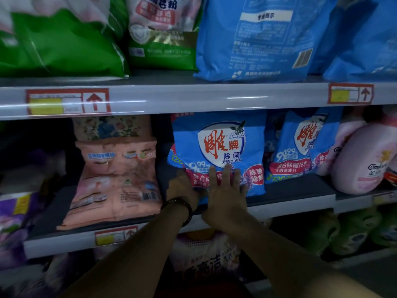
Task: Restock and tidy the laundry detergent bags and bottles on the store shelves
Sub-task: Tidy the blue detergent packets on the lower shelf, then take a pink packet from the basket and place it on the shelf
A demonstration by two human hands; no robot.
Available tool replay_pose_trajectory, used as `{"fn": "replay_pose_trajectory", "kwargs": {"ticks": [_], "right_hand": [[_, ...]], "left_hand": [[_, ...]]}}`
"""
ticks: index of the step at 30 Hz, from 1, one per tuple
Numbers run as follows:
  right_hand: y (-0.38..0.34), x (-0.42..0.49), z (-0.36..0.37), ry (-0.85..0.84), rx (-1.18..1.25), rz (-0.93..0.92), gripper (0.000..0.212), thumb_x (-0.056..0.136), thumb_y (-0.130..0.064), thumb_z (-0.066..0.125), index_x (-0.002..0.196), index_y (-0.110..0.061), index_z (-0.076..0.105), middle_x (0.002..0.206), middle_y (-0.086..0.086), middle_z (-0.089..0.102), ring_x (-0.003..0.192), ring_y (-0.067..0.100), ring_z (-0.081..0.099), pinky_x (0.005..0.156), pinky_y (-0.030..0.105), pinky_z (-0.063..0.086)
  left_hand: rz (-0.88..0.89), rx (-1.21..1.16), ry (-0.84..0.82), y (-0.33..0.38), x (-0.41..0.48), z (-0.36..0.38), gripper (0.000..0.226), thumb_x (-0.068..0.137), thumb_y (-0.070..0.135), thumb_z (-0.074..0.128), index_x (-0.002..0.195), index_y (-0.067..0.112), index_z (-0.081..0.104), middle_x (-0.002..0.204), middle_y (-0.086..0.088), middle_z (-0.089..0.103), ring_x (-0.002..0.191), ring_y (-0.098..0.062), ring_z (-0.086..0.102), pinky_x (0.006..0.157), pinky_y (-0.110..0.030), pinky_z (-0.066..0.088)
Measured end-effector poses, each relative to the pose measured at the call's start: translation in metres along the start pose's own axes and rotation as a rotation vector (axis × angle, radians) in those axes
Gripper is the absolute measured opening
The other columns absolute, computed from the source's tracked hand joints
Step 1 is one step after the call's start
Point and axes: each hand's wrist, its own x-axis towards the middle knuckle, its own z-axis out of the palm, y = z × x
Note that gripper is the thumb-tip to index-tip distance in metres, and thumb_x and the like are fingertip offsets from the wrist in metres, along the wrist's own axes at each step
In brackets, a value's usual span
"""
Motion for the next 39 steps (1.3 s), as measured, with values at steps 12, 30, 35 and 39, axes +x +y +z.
{"fn": "replay_pose_trajectory", "kwargs": {"ticks": [12,30,35,39], "right_hand": [[-0.011,0.002,0.003,0.002,-0.11,0.052,0.144,0.073,-0.07,0.074,0.162,-0.022,-0.028,0.168,0.023,-0.032,0.154,0.056,-0.023,0.126,0.067,0.011],[-0.05,-0.085,0.003,0.19,0.909,-0.023,0.032,0.091,-0.02,0.08,0.119,-0.027,0.067,0.116,-0.006,0.067,0.109,0.015,0.063,0.095,0.031,0.05],[-0.095,-0.135,0.025,0.075,1.442,0.13,0.015,0.092,-0.015,0.079,0.101,-0.026,0.076,0.101,0.007,0.078,0.098,0.026,0.073,0.085,0.033,0.055],[-0.102,-0.17,0.023,-0.012,1.634,0.303,0.016,0.097,-0.034,0.073,0.11,-0.025,0.07,0.127,0.016,0.071,0.109,0.028,0.069,0.089,0.047,0.059]], "left_hand": [[-0.04,0.692,-0.11,-0.14,-0.019,-0.123,0.096,0.083,0.091,0.036,0.157,0.058,-0.016,0.174,-0.003,-0.02,0.16,-0.042,-0.011,0.124,-0.071,0.004],[-0.005,0.039,0.135,-0.132,-0.05,-0.176,0.039,0.106,0.055,0.045,0.141,0.043,0.058,0.138,-0.001,0.068,0.128,-0.036,0.059,0.111,-0.061,0.04],[0.121,-0.394,0.309,-0.104,-0.112,-0.187,0.036,0.101,0.043,0.058,0.126,0.021,0.072,0.12,0.005,0.076,0.116,-0.016,0.069,0.107,-0.042,0.052],[0.143,-0.593,0.36,-0.071,-0.174,-0.191,0.026,0.107,0.02,0.056,0.113,0.04,0.071,0.105,0.031,0.075,0.104,0.01,0.068,0.094,-0.016,0.052]]}}
